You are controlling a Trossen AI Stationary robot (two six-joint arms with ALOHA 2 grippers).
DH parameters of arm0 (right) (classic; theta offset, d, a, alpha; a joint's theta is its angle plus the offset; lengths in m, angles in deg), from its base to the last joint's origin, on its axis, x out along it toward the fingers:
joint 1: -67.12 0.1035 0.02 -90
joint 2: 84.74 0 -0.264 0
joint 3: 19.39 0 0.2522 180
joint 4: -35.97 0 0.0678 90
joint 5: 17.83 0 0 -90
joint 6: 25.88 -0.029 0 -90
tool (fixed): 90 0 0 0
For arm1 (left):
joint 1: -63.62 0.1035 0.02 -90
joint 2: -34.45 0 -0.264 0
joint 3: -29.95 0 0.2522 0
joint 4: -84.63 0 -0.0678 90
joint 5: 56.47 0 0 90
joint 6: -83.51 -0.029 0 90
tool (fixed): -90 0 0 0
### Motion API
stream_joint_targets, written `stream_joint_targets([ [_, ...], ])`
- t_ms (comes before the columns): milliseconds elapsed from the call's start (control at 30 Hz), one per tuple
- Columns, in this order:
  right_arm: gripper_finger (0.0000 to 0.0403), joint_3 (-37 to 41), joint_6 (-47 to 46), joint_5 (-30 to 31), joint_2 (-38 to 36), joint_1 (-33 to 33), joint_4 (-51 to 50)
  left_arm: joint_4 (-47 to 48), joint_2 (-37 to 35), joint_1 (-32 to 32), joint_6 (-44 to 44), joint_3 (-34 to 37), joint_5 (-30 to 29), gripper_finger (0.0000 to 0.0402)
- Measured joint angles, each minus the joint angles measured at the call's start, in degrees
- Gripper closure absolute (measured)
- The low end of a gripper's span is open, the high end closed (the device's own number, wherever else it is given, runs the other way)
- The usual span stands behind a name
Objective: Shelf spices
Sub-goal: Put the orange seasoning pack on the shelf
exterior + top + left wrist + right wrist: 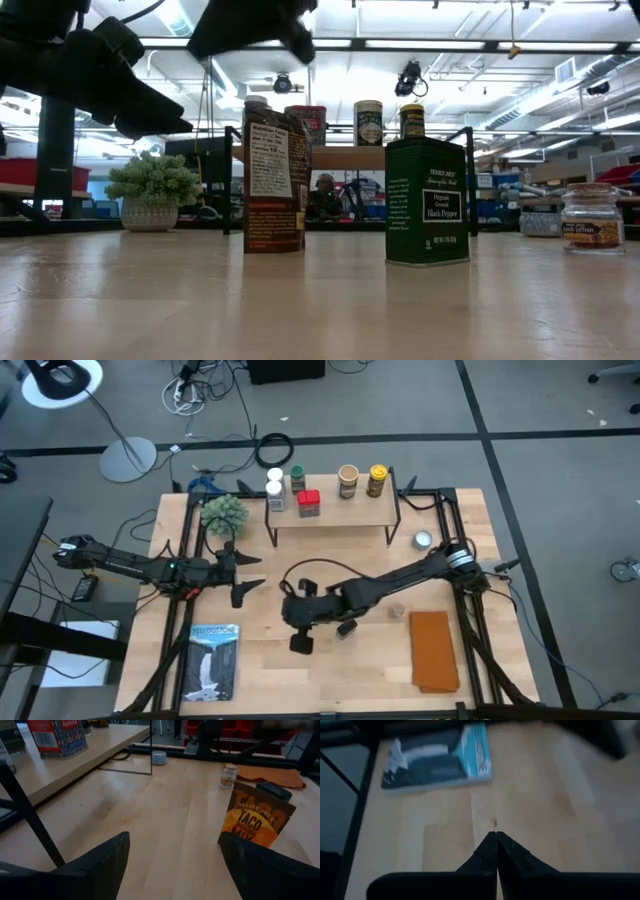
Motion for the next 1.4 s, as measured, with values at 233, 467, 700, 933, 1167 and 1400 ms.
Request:
stream_joint_targets([
  [233,0.0403,-7.93,-2.56,-1.57,6.8,-0.12,-12.68,0.34,0.02,0.0,0.48,0.0,0.46,0.0085],
  [467,0.0403,-7.6,-3.62,6.9,7.2,0.34,-17.74,0.27,0.02,0.0,0.48,0.0,0.44,0.0085],
  [700,0.0403,-7.56,-9.5,5.28,7.15,0.7,-27.93,0.35,0.04,0.0,0.43,0.0,0.44,0.0085],
  [933,0.0403,-7.56,-12.15,10.4,7.06,2.21,-34.31,0.26,0.03,0.0,0.4,0.0,0.44,0.0085],
  [1167,0.0403,-7.56,-10.25,13.28,7.04,0.28,-34.37,-0.08,0.02,0.0,0.56,0.0,0.44,0.0085],
  [1400,0.0403,-7.56,-5.53,20.5,6.93,-2.52,-34.47,-0.08,0.02,0.0,0.51,0.0,0.44,0.0085],
])
